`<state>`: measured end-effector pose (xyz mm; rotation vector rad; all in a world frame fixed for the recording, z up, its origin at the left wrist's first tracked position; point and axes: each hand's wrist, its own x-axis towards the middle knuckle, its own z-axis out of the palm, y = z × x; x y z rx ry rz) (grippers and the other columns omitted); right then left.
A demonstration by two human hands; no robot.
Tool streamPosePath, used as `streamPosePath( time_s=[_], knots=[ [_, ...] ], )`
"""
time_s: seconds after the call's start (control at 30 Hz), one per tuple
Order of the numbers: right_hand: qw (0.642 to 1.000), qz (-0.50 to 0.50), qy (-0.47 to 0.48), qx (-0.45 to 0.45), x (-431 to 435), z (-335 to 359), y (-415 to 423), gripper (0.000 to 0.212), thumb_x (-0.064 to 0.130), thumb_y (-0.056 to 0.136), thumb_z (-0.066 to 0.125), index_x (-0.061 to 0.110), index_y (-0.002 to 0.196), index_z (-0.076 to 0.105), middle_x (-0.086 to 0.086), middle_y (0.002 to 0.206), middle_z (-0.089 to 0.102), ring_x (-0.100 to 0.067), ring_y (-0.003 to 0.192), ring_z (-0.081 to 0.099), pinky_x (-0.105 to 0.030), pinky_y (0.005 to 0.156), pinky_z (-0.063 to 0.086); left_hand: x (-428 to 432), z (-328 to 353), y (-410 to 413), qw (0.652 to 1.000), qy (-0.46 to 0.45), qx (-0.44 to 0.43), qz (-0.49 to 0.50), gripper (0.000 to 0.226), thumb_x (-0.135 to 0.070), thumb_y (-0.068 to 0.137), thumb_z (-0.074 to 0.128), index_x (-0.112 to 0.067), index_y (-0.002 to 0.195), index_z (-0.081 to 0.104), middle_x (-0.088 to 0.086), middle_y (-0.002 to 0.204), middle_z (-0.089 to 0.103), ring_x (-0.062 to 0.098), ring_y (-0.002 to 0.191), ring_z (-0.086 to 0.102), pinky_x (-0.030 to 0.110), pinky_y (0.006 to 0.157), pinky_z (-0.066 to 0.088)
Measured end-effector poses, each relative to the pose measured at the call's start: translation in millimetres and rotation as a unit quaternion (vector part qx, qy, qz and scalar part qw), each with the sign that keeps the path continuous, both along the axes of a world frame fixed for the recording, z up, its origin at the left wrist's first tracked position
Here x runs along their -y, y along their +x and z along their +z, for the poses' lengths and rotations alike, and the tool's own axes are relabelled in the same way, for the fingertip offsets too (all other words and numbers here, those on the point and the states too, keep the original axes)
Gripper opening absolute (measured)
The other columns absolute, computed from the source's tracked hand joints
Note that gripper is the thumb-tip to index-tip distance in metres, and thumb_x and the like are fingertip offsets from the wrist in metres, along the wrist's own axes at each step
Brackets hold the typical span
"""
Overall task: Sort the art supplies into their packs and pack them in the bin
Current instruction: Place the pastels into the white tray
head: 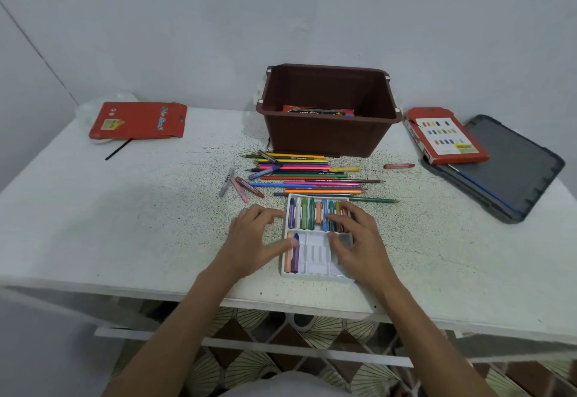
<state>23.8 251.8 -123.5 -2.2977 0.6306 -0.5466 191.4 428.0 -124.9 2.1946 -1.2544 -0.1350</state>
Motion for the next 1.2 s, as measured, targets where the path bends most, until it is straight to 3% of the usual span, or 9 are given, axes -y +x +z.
streamPosePath(
  time_s=[0.17,0.37,0.6,0.77,0.87,0.93,1.0,1.07,1.2],
  knots=[
    [1.000,-0.002,0.000,-0.001,-1,0,0,0.039,0.020,0.090,0.067,0.030,0.127,0.062,0.021,0.142,0.033,0.005,0.130,0.022,-0.015,0.102,0.016,-4,11,25,0.982,-0.062,0.056,0.171,0.020,-0.027,0.092,0.063,-0.016,0.108,0.068,-0.002,0.094,0.056,0.014,0.082,0.055,0.042,0.077,0.053],
    [1.000,-0.002,0.000,-0.003,0,0,0,0.039,0.020,0.090,0.068,0.029,0.127,0.062,0.020,0.141,0.033,0.003,0.130,0.023,-0.025,0.106,0.021,-8,16,64,0.972,0.020,0.178,0.154,0.030,0.006,0.082,0.066,-0.019,0.098,0.074,0.009,0.087,0.055,0.028,0.077,0.053,0.037,0.067,0.041],
    [1.000,-0.002,0.003,-0.002,-1,0,1,0.039,0.021,0.090,0.068,0.030,0.127,0.062,0.013,0.147,0.037,0.001,0.131,0.024,-0.025,0.106,0.021,-4,25,86,0.965,0.042,0.250,0.059,0.013,-0.008,0.080,0.076,-0.020,0.083,0.075,0.007,0.086,0.055,0.026,0.075,0.053,0.035,0.067,0.038],
    [1.000,0.000,0.007,0.004,0,-1,1,0.038,0.020,0.090,0.067,0.031,0.126,0.062,0.013,0.146,0.038,0.000,0.131,0.025,-0.025,0.105,0.021,0,28,89,0.951,0.035,0.305,0.023,0.014,-0.025,0.080,0.077,-0.015,0.088,0.073,0.009,0.089,0.060,0.026,0.078,0.056,0.039,0.068,0.046],
    [1.000,0.001,0.004,0.004,0,-1,1,0.038,0.020,0.090,0.067,0.029,0.127,0.063,0.014,0.145,0.037,-0.001,0.131,0.026,-0.024,0.105,0.021,4,32,80,0.970,-0.023,0.240,0.030,0.014,-0.027,0.086,0.073,-0.017,0.095,0.070,0.004,0.095,0.064,0.021,0.085,0.057,0.039,0.074,0.047],
    [1.000,0.001,-0.001,0.004,1,-2,1,0.039,0.020,0.089,0.067,0.028,0.127,0.063,0.013,0.145,0.038,-0.003,0.131,0.026,-0.026,0.106,0.022,8,38,66,0.987,-0.076,0.140,0.020,0.012,-0.023,0.088,0.070,-0.018,0.098,0.067,-0.002,0.092,0.067,0.014,0.082,0.060,0.039,0.083,0.050],
    [1.000,0.002,-0.002,0.001,2,-2,1,0.039,0.020,0.089,0.068,0.027,0.127,0.063,0.008,0.147,0.039,-0.005,0.132,0.027,-0.027,0.106,0.022,10,45,44,0.992,-0.126,0.011,0.000,0.012,-0.015,0.088,0.070,-0.014,0.100,0.066,-0.001,0.091,0.069,0.006,0.080,0.063,0.023,0.098,0.046],
    [1.000,0.002,-0.001,0.002,2,-3,1,0.039,0.020,0.089,0.068,0.027,0.127,0.063,0.006,0.148,0.040,-0.007,0.134,0.029,-0.028,0.106,0.023,12,52,23,0.986,-0.146,-0.080,-0.013,0.016,-0.011,0.089,0.068,-0.010,0.105,0.063,0.001,0.090,0.069,0.004,0.080,0.064,0.013,0.087,0.049],
    [1.000,0.001,-0.006,0.003,2,-4,1,0.039,0.021,0.089,0.068,0.027,0.127,0.063,0.006,0.148,0.040,-0.006,0.133,0.028,-0.028,0.106,0.023,13,53,-4,0.975,-0.127,-0.182,-0.030,0.031,-0.010,0.091,0.065,-0.020,0.119,0.058,-0.004,0.085,0.068,0.005,0.079,0.066,0.016,0.075,0.053]
  ],
)
